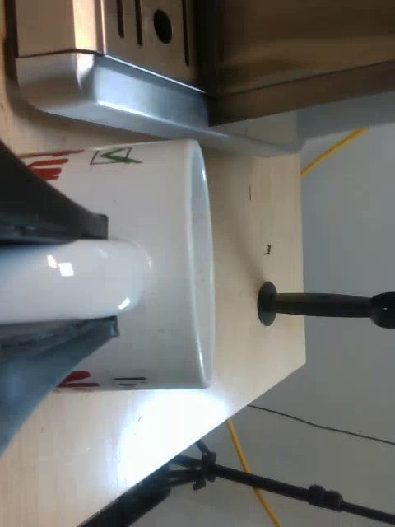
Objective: Remove mug from coffee machine
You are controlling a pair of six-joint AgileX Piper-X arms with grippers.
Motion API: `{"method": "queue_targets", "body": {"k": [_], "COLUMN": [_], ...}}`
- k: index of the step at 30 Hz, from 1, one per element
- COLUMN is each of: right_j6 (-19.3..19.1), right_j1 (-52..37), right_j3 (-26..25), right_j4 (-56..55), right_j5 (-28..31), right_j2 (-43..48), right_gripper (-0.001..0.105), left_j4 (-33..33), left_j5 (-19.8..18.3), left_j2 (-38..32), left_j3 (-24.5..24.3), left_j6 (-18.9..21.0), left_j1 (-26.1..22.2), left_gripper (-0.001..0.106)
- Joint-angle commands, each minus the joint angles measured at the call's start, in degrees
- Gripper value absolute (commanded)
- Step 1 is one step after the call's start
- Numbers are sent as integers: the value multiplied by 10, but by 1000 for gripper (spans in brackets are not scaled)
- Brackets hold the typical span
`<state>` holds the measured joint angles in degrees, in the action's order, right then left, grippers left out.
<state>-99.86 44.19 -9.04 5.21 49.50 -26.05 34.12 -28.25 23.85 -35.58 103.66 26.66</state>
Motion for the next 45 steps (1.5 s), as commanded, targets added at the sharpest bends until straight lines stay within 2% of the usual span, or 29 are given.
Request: {"method": "queue_targets", "body": {"k": [1, 8, 13, 16, 24, 31, 37, 45], "right_j6": [-8, -8, -8, -15, -30, -45, -44, -44], "right_j1": [-5, -86, -168, -198, -214, -214, -214, -214], "right_j3": [-7, -7, -9, -18, -87, -159, -182, -182], "right_j4": [37, 125, 213, 247, 259, 259, 265, 271], "right_j5": [9, -64, -182, -222, -253, -253, -252, -249], "right_j2": [-19, -101, -171, -209, -316, -422, -472, -481], "right_gripper": [0, 0, 0, 0, 0, 0, 0, 0], "left_j4": [-14, -13, -6, -6, -6, 0, 33, 33], "left_j5": [-7, -7, -7, -7, -7, -7, -7, -7], "left_j2": [2, 2, 2, 2, 2, 2, 2, 2], "left_j3": [-2, -2, -2, -2, -2, -2, -2, -2], "left_j6": [7, 7, 7, 7, 7, 7, 7, 7], "left_j1": [3, 3, 3, 3, 3, 3, 3, 3], "left_gripper": [77, 77, 77, 77, 77, 77, 77, 77]}}
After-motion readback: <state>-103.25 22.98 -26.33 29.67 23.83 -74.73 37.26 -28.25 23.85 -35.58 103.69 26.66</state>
